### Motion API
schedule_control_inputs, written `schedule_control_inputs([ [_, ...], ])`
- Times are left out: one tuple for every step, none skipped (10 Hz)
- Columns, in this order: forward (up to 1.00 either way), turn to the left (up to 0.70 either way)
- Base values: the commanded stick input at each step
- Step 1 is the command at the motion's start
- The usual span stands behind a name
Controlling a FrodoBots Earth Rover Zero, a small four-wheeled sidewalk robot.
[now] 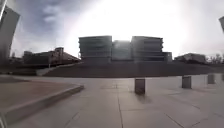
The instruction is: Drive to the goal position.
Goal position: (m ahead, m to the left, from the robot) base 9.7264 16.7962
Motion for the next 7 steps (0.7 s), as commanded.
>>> schedule_control_inputs([
  [1.0,0.0],
  [1.0,0.0],
  [1.0,0.0],
  [1.0,0.0],
  [1.0,0.0],
  [1.0,0.0],
  [1.0,0.0],
])
